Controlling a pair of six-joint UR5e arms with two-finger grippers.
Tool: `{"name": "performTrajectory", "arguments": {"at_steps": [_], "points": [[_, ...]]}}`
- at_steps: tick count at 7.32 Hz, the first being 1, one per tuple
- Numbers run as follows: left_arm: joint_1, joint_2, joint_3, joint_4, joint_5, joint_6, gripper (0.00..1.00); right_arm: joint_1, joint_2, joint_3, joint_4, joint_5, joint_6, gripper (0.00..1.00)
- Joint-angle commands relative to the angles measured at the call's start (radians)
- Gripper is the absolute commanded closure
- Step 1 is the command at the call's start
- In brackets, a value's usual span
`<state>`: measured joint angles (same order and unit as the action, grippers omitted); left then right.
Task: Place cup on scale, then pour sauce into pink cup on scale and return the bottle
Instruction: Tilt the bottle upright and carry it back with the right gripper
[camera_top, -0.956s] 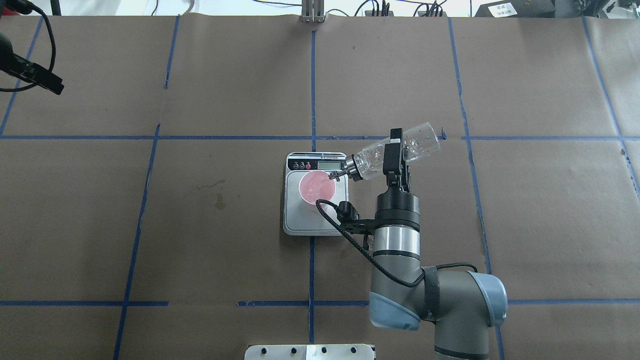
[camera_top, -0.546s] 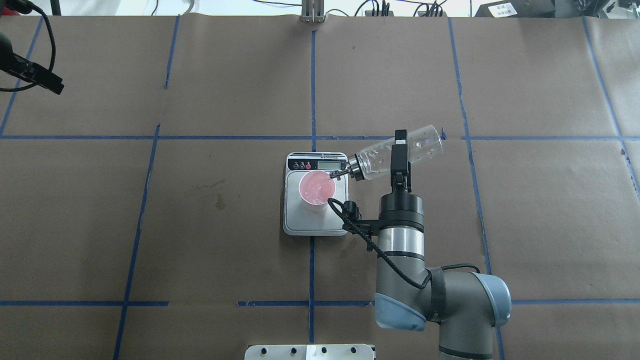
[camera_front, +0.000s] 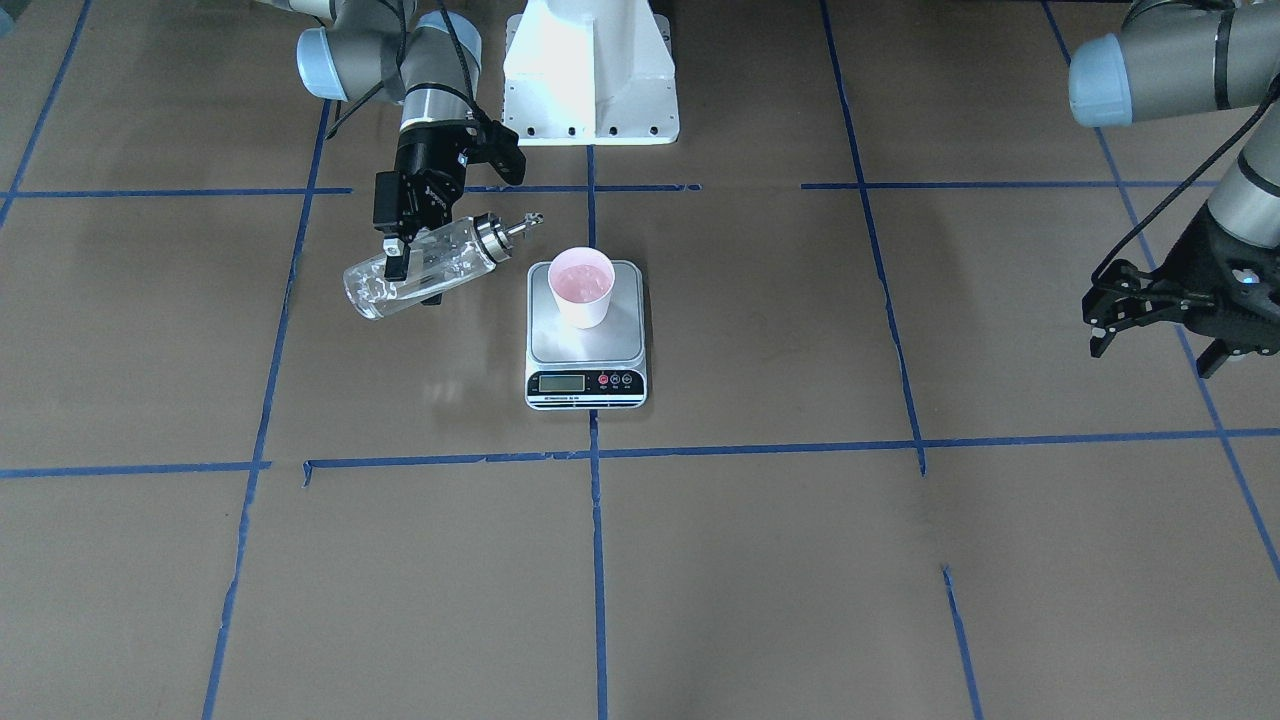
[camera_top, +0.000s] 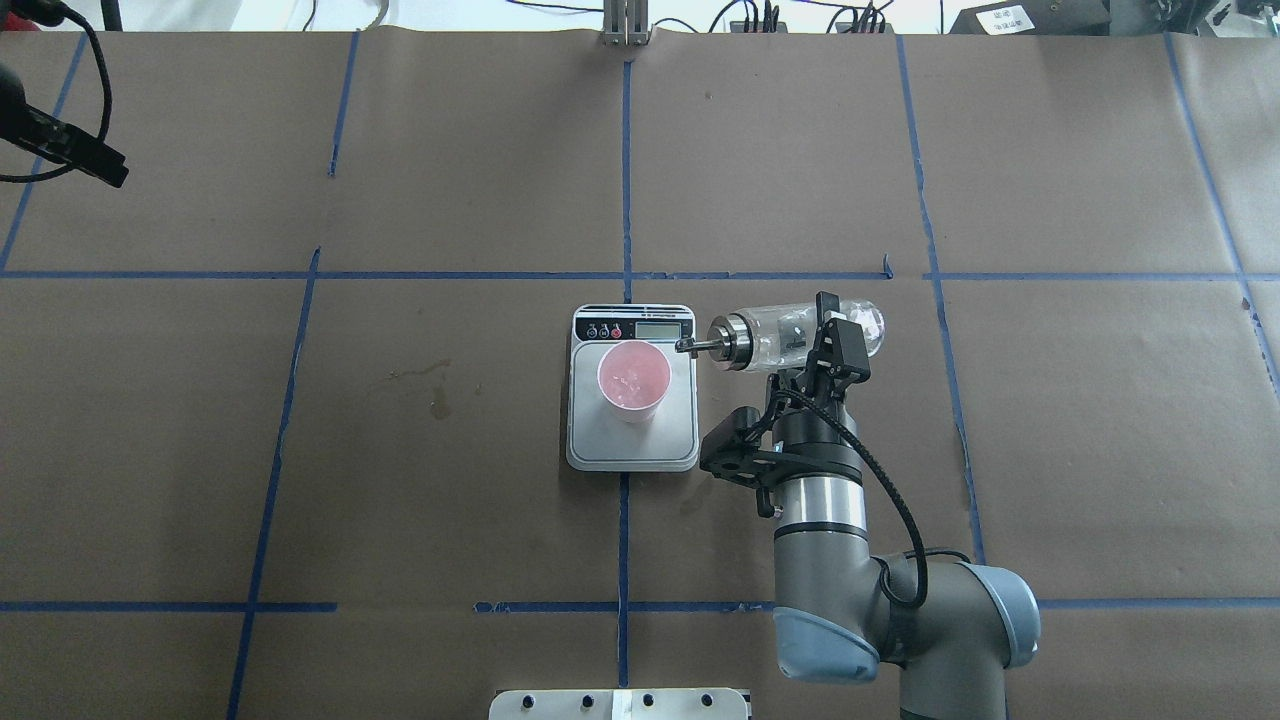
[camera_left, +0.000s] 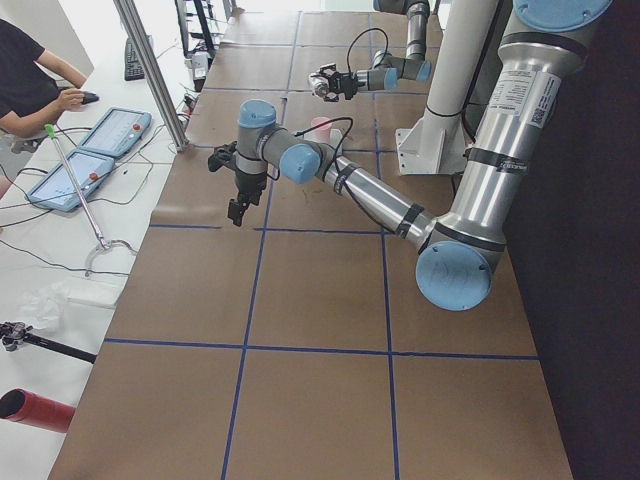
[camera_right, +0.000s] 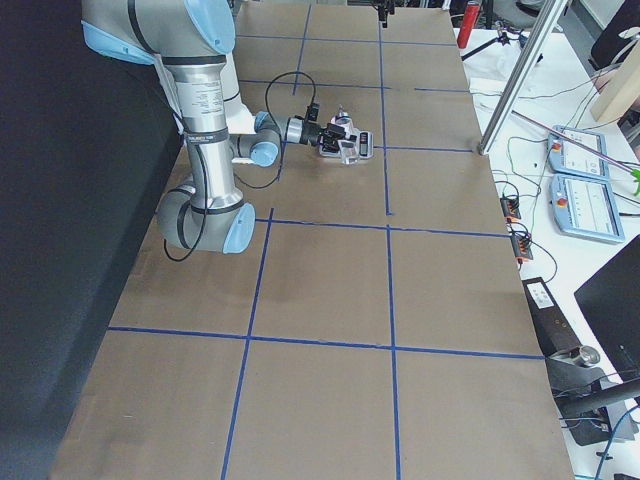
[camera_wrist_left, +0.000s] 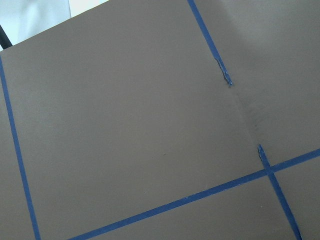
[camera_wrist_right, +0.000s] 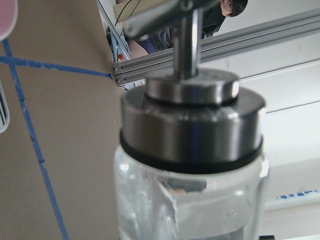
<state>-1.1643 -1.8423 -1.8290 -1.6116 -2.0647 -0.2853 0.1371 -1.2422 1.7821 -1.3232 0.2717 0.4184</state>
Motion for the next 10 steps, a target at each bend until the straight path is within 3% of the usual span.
{"name": "performTrajectory", "arguments": {"at_steps": [1,4,5,8,10], "points": [[-0.001,0.000,0.002,-0.001,0.002,0.000,0.01,-0.005,0.045,0.007,0.001,0.090,0.364,1.00],[0.000,0.000,0.000,-0.001,-0.002,0.000,0.01,0.001,0.030,0.023,0.002,0.102,0.524,1.00],[0.000,0.000,0.005,-0.001,0.000,0.000,0.01,0.002,0.014,0.087,0.002,0.168,0.558,1.00],[0.000,0.000,0.007,-0.001,-0.002,0.000,0.01,0.006,-0.083,0.207,0.002,0.217,0.842,1.00],[0.000,-0.002,0.007,-0.001,-0.002,0.000,0.01,0.006,-0.188,0.206,0.004,0.216,1.012,1.00]]}}
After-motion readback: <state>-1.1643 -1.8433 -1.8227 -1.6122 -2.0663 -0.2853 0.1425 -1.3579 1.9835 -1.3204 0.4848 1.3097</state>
